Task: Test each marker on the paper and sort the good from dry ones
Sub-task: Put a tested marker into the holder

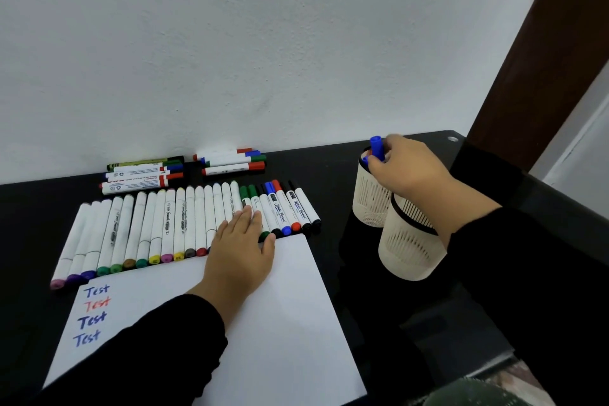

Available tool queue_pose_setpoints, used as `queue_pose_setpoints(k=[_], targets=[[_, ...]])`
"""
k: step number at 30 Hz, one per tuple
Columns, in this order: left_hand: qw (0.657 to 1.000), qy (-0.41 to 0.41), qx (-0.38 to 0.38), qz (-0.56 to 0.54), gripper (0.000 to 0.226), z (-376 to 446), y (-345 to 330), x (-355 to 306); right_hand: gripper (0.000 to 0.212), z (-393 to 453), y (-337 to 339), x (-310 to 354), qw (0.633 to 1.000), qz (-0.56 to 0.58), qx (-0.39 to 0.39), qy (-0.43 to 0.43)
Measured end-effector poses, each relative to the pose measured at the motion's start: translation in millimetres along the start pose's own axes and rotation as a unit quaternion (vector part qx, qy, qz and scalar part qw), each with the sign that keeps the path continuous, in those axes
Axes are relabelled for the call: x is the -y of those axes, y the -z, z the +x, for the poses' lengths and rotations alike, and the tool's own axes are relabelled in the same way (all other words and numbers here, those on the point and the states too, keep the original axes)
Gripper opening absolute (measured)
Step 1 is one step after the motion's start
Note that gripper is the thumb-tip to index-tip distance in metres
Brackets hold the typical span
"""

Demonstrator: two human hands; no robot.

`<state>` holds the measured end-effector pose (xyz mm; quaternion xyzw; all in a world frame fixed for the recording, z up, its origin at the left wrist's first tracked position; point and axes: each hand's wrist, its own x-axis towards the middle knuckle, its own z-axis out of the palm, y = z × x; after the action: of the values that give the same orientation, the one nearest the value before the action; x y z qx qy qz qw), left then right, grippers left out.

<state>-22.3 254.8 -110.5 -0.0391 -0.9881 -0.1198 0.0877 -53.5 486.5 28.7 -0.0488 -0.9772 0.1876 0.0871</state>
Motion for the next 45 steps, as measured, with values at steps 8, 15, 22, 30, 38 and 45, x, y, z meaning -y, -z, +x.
queue_pose_setpoints(k=[8,15,22,30,38,45], targets=[[1.0,0.017,-0.005,-0.021,0.073,1,-2,2,0.027,-3,5,-3,0.996,-0.059,0.009,0.059],[1.0,0.024,-0.003,-0.019,0.064,1,-1,1,0.022,-3,4,-4,0.995,-0.072,-0.001,0.067],[0.999,0.026,0.015,0.026,0.054,-2,3,-3,0.02,-5,5,-4,0.992,-0.097,0.006,0.077],[0.987,0.023,0.084,0.134,0.061,2,12,-11,0.028,-5,11,2,0.984,-0.157,0.028,0.083],[0.995,0.033,0.087,0.026,0.059,6,18,3,0.034,-8,15,24,0.975,-0.171,0.013,0.139],[0.996,0.056,0.06,0.037,0.057,5,25,48,0.032,0,-14,69,0.962,-0.171,0.039,0.207]])
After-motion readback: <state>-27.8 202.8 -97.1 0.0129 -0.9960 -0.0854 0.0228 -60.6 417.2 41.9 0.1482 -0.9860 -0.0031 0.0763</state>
